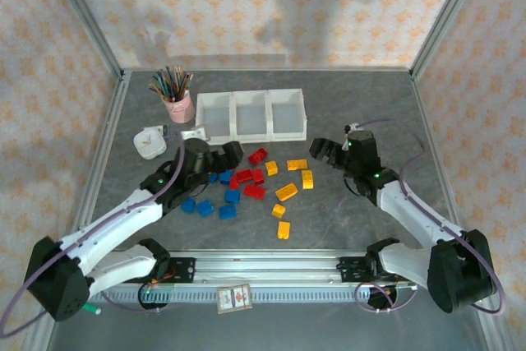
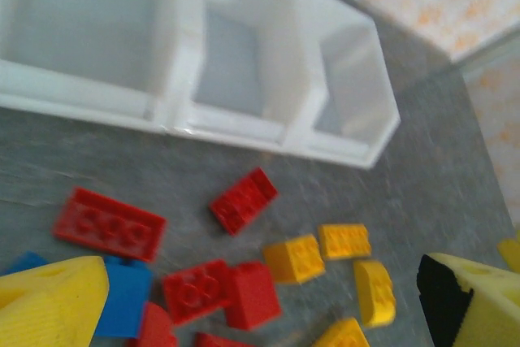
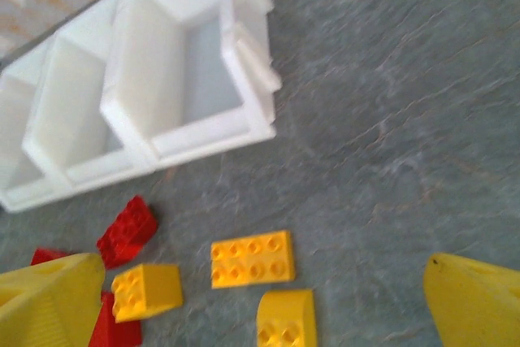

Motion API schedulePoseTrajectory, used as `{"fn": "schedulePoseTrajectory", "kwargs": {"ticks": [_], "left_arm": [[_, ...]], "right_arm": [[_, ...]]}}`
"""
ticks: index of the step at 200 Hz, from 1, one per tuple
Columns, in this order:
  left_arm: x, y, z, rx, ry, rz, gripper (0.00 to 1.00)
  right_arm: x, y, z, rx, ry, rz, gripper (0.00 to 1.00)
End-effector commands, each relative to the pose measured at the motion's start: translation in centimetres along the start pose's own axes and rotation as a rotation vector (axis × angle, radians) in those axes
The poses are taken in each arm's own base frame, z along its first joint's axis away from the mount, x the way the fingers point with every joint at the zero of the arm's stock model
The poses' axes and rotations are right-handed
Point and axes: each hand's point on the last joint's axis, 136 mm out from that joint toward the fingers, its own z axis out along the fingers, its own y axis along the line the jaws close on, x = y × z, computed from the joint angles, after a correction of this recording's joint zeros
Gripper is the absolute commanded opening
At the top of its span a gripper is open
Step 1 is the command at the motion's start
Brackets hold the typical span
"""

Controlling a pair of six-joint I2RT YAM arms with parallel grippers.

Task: Sort the legos into containers by color
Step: Pick up the lego from the center of the table.

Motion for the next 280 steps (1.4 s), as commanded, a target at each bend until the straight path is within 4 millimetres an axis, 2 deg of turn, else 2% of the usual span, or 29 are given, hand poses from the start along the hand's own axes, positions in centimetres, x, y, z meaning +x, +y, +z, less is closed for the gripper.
{"fn": "schedulePoseTrajectory", "kwargs": {"ticks": [1,27,54,83,108,162,204,208,225,280], "left_arm": [[1.5,-1.5,1.1,-0.05,0.058,0.034,0.98],[3.4,-3.0,3.4,-0.089,0.137,0.108,0.94],[5.6,-4.5,5.4,-0.109,0.21,0.184,0.88],[7.4,-4.1,7.7,-0.194,0.264,0.244,0.82],[7.8,-4.1,9.3,-0.23,0.274,0.273,0.76],[8.4,-3.4,12.3,-0.328,0.288,0.335,0.71],[8.7,-3.1,13.5,-0.36,0.295,0.354,0.69],[9.5,-2.5,14.1,-0.376,0.312,0.365,0.69],[9.8,-2.4,14.5,-0.381,0.321,0.369,0.67],[10.3,-2.3,15.6,-0.393,0.33,0.386,0.56]], "right_arm": [[2.2,0.2,-0.4,-0.023,0.03,0.003,1.0],[3.9,0.1,-0.8,-0.056,0.044,0.015,1.0],[4.5,0.0,-1.4,-0.076,0.038,0.006,1.0],[4.7,-0.5,-1.7,-0.053,0.042,-0.015,1.0],[4.8,-0.5,-1.8,-0.059,0.04,-0.022,1.0],[4.9,-0.3,-1.8,-0.073,0.041,-0.023,1.0],[4.7,-0.3,-1.9,-0.074,0.034,-0.025,1.0],[4.7,-0.3,-1.9,-0.074,0.033,-0.026,1.0],[4.7,-0.3,-1.9,-0.073,0.032,-0.028,1.0],[4.9,-0.4,-1.8,-0.073,0.034,-0.026,1.0]]}}
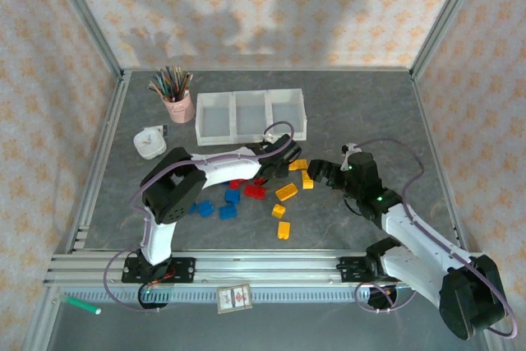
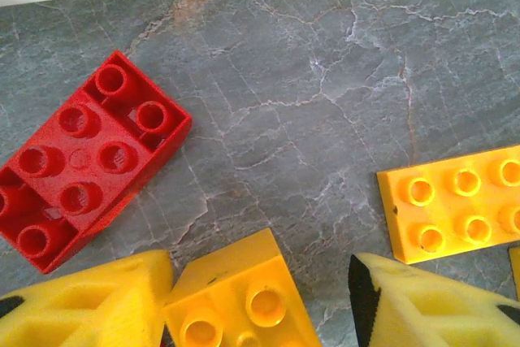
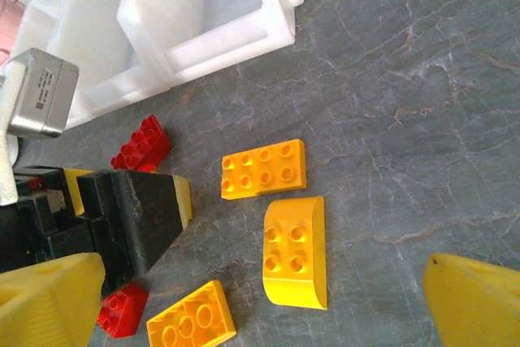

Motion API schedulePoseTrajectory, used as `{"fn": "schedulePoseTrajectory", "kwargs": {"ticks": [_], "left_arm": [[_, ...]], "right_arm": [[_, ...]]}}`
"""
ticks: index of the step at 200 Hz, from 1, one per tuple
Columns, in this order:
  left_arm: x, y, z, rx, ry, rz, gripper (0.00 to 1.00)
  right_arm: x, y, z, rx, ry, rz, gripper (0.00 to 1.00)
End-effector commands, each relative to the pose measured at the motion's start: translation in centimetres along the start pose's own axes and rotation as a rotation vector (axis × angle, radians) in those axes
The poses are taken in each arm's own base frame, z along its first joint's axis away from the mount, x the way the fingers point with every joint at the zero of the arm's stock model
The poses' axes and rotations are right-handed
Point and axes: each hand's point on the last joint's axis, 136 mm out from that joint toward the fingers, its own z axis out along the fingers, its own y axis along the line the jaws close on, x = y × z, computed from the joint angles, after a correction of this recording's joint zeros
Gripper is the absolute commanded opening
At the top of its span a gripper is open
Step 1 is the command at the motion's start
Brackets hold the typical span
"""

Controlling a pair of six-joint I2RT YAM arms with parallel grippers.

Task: Sort the legos into containers by color
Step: Pick up the lego from the center of the table.

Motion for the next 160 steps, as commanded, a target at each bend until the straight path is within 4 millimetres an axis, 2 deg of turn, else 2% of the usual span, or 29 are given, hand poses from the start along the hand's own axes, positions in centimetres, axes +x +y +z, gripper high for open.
{"fn": "schedulePoseTrajectory", "kwargs": {"ticks": [1,40,77,100,105,118,147,160], "left_arm": [[-0.4,0.2,0.2,-0.035,-0.01,0.029,0.56],[-0.5,0.4,0.2,-0.047,-0.014,0.03,0.46],[-1.1,0.1,-0.8,-0.023,-0.032,0.021,0.38],[-2.0,-0.2,-2.4,0.017,-0.063,0.001,0.36],[-2.8,-0.3,-3.7,0.043,-0.092,-0.014,0.35],[-3.6,0.0,-5.2,0.06,-0.13,-0.033,0.34],[-5.1,2.0,-8.1,0.055,-0.2,-0.077,0.34],[-6.1,3.4,-9.6,0.035,-0.238,-0.098,0.34]], "right_arm": [[0.1,0.1,-0.1,-0.007,-0.007,-0.02,1.0],[0.0,0.2,-0.2,-0.011,-0.006,-0.027,1.0],[-0.6,0.8,-0.4,-0.02,-0.009,-0.039,1.0],[-1.4,1.7,-0.9,-0.037,-0.013,-0.057,1.0],[-1.6,1.9,-0.9,-0.043,-0.012,-0.061,1.0],[-2.1,2.6,-1.1,-0.062,-0.016,-0.07,1.0],[-3.4,4.7,-1.4,-0.121,-0.019,-0.083,1.0],[-4.1,5.7,-1.3,-0.149,-0.018,-0.084,1.0]]}}
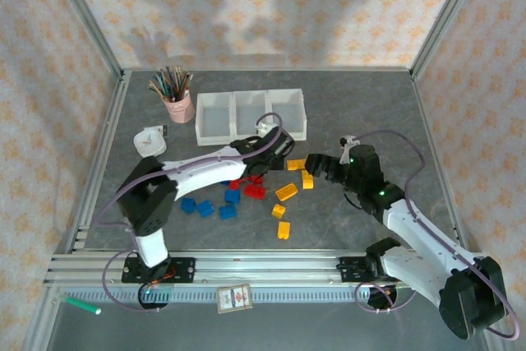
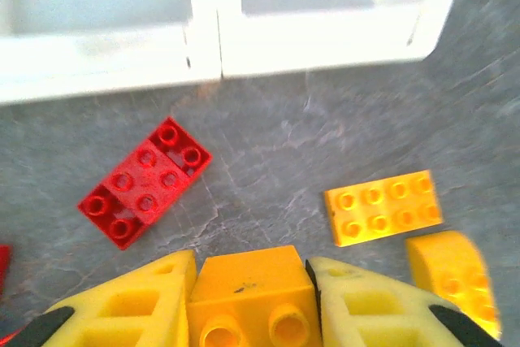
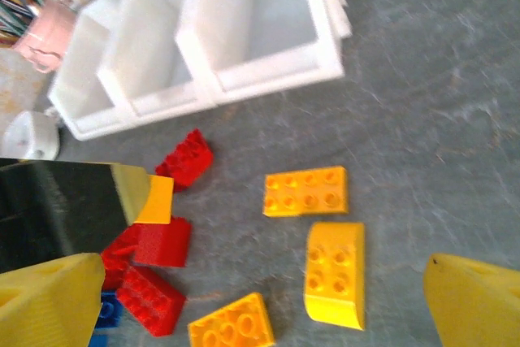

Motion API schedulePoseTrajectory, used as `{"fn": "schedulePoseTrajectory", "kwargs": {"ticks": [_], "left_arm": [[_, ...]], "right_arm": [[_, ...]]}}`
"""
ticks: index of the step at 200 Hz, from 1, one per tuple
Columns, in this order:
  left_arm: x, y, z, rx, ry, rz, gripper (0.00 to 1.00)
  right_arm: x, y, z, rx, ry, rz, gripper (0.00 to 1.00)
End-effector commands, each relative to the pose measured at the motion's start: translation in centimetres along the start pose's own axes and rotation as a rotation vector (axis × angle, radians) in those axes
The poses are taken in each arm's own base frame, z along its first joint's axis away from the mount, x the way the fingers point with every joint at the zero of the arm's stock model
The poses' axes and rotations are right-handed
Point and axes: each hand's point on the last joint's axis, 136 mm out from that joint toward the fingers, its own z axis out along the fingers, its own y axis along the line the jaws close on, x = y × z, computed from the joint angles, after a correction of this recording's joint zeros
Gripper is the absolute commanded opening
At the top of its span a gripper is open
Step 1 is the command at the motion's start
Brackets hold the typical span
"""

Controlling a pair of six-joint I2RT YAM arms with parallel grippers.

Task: Sort the legos into containers by color
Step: Pick up the lego from the center of the table, then place the lego in the container.

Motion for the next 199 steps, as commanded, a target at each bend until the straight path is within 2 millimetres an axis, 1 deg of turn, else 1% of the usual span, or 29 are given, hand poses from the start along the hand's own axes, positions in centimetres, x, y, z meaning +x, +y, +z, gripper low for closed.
{"fn": "schedulePoseTrajectory", "kwargs": {"ticks": [1,18,27,45,60,76,79,88,102,113,126,149,171,175,177,180,199], "left_arm": [[-2.8,2.6,-2.6,-0.051,-0.102,-0.037,0.34],[-4.7,5.0,-4.3,-0.094,-0.164,-0.065,0.34],[-5.7,6.7,-5.1,-0.12,-0.194,-0.084,0.34],[-7.3,9.9,-5.9,-0.165,-0.236,-0.122,0.34],[-8.4,12.8,-6.0,-0.214,-0.262,-0.161,0.34],[-9.8,15.1,-5.8,-0.252,-0.278,-0.158,0.34],[-10.0,15.5,-5.7,-0.257,-0.278,-0.162,0.34],[-10.9,16.6,-5.3,-0.278,-0.279,-0.175,0.34],[-12.0,18.0,-4.3,-0.312,-0.286,-0.178,0.34],[-12.6,19.1,-3.0,-0.327,-0.283,-0.196,0.34],[-13.4,19.9,-1.2,-0.316,-0.282,-0.219,0.34],[-14.9,20.4,1.8,-0.328,-0.272,-0.22,0.34],[-15.9,20.6,5.0,-0.357,-0.245,-0.189,0.34],[-16.3,20.6,5.1,-0.362,-0.246,-0.183,0.34],[-16.0,20.7,5.9,-0.372,-0.233,-0.177,0.34],[-15.9,20.7,6.5,-0.379,-0.225,-0.168,0.34],[-16.2,20.7,8.5,-0.376,-0.216,-0.143,0.34]], "right_arm": [[-1.8,2.6,-0.2,-0.076,-0.007,-0.03,1.0],[-2.8,4.0,0.2,-0.116,-0.015,-0.029,1.0],[-3.1,4.7,0.5,-0.134,-0.018,-0.029,1.0],[-3.7,6.5,1.5,-0.17,-0.029,-0.03,1.0],[-4.0,7.9,2.6,-0.189,-0.033,-0.03,1.0],[-4.4,9.6,3.5,-0.215,-0.039,-0.036,1.0],[-4.1,9.5,4.1,-0.207,-0.029,-0.035,1.0],[-4.2,9.9,4.8,-0.203,-0.031,-0.034,1.0],[-4.5,10.2,5.8,-0.197,-0.044,-0.027,1.0],[-4.8,10.2,6.4,-0.192,-0.054,-0.014,1.0],[-5.1,10.2,7.0,-0.188,-0.063,-0.004,1.0],[-5.5,10.0,7.6,-0.174,-0.077,0.006,1.0],[-5.6,9.7,8.0,-0.158,-0.082,0.0,1.0],[-5.5,9.6,8.0,-0.152,-0.083,-0.001,1.0],[-5.5,9.6,8.0,-0.151,-0.084,0.0,1.0],[-5.6,9.6,8.0,-0.149,-0.085,-0.002,1.0],[-5.3,9.3,8.4,-0.14,-0.078,-0.006,1.0]]}}
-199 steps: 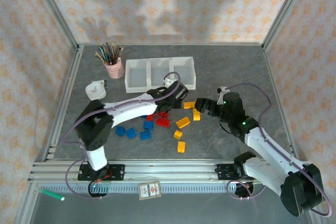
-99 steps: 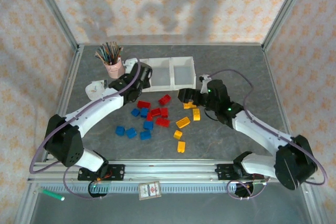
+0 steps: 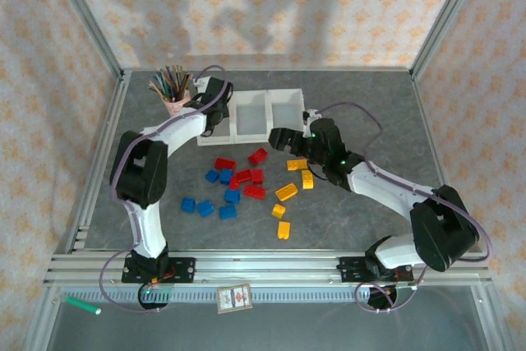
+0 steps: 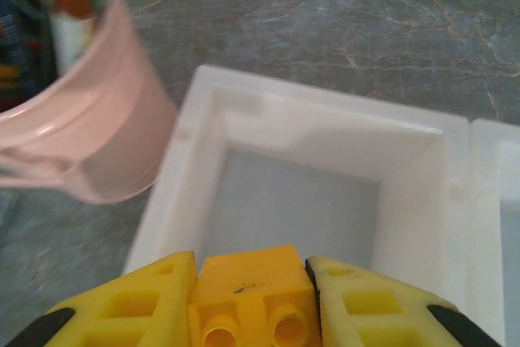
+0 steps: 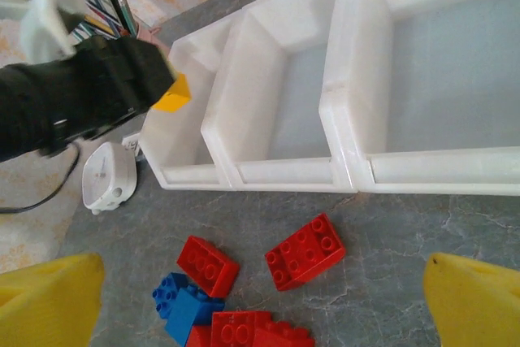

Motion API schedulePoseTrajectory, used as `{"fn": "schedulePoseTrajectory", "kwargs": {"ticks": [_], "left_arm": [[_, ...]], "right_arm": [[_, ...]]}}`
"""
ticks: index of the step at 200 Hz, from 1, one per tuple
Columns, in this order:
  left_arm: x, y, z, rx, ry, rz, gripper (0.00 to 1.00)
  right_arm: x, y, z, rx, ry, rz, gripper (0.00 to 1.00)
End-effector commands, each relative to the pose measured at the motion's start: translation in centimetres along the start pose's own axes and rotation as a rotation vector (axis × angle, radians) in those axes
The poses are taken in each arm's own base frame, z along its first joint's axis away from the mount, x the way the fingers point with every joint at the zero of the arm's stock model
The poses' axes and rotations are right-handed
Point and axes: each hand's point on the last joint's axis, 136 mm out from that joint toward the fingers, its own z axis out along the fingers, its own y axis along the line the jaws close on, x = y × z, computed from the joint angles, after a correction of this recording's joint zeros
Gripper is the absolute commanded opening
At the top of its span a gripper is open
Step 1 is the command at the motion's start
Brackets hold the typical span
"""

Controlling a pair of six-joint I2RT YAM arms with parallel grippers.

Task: Sort the legos into containers by color
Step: Place the lego in the container.

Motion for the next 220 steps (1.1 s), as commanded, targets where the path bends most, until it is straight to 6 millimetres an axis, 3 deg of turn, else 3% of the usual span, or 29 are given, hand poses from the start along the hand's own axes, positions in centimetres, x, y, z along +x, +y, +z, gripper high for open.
{"fn": "schedulePoseTrajectory", "kwargs": {"ticks": [1,29,56,82,120,174,197,220], "left_arm": [[-1.4,-1.2,1.5,0.013,-0.03,0.041,0.34],[-0.9,-2.1,3.2,0.024,-0.012,0.068,0.35],[-0.8,-2.6,4.1,0.026,0.003,0.083,0.43],[-1.1,-3.0,4.0,0.041,0.005,0.087,0.51],[-1.6,-2.9,3.1,0.053,0.007,0.08,0.52],[-2.7,-3.2,-1.4,0.169,0.018,0.011,0.5],[-2.2,-3.3,-4.2,0.255,0.035,-0.03,0.5],[0.1,-3.7,-6.8,0.342,0.063,-0.024,0.5]], "right_arm": [[-1.9,0.8,0.2,-0.006,-0.064,-0.006,1.0],[-1.9,0.6,0.5,0.009,-0.055,-0.016,1.0],[-2.3,0.8,0.5,0.011,-0.058,-0.029,1.0],[-2.6,1.1,0.3,0.01,-0.065,-0.043,1.0],[-2.9,1.7,0.1,-0.011,-0.062,-0.041,1.0],[-4.1,2.5,-1.8,-0.008,-0.096,-0.063,1.0],[-3.7,0.7,-2.9,0.064,-0.089,-0.053,1.0],[-2.4,-1.4,-4.0,0.111,-0.053,-0.023,1.0]]}}
